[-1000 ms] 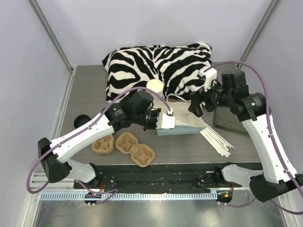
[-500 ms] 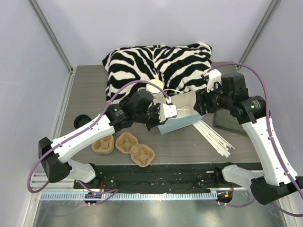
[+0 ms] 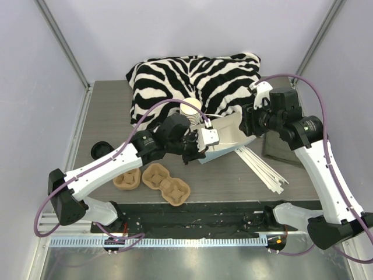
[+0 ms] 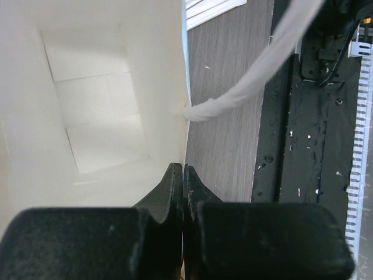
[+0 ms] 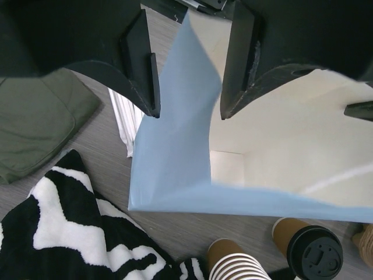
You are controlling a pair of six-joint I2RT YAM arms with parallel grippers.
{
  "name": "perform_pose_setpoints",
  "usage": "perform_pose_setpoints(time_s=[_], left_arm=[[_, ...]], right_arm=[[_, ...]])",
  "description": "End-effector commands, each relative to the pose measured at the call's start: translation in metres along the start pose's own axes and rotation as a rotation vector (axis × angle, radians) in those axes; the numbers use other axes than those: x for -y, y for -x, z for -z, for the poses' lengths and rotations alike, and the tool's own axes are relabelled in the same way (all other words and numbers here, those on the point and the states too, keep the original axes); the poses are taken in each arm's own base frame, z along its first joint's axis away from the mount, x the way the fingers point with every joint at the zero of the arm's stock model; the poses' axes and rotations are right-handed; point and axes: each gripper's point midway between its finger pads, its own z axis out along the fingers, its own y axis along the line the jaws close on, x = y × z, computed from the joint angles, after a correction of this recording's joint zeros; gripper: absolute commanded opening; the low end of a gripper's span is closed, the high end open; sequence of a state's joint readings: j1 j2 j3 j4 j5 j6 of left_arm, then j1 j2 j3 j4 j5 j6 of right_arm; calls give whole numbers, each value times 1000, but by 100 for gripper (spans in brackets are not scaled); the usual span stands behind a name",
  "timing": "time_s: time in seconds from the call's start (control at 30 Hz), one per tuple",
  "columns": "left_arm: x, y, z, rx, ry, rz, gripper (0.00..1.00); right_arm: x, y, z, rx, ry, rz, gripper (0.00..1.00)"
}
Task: Pack the takeout coffee
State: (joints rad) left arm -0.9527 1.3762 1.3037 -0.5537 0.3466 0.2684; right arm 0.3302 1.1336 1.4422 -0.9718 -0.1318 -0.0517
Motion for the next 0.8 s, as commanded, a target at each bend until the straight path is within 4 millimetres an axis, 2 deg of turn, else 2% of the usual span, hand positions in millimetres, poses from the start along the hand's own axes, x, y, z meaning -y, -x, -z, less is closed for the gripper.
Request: perform_pose_setpoints(time_s=[0.0, 0.13, 0.23, 0.27, 0.3, 0.33, 0.37, 0.4, 0.43, 0.47, 0.57, 0.67, 0.77], left_arm=[[10, 13, 1, 52, -32, -5, 0], [11, 15, 0, 57, -34, 10, 0], [10, 18, 1, 68, -32, 20, 0], [10, 20, 3, 75, -30, 19, 0], [9, 21, 4, 75, -22, 20, 1], [7, 22, 6, 78, -8, 22, 1], [6, 20, 8, 70, 5, 31, 1], [4, 21, 13, 76, 13, 39, 2], [4, 18, 14, 72, 16, 51, 2], [1, 17, 15, 69, 38, 72, 1], [2, 11, 15, 45, 44, 97, 0], [1, 10, 12, 47, 44, 107, 0], [1, 12, 9, 56, 41, 118, 0]], right_arm=[[-1, 29, 1, 86, 6, -11, 54], [0, 28, -5, 74, 3, 2, 50], [3, 19, -9, 52, -5, 15, 33], [3, 17, -11, 45, -3, 18, 14], [3, 15, -11, 43, -5, 23, 7], [4, 14, -9, 40, -9, 28, 2], [5, 16, -7, 46, -16, 33, 1], [7, 17, -6, 47, -25, 33, 1], [6, 16, -4, 39, -23, 31, 7], [5, 21, -1, 50, -19, 33, 26], [0, 25, 7, 63, -4, 12, 55], [-4, 23, 11, 62, 12, -5, 59], [-4, 16, 8, 44, 14, -6, 57]])
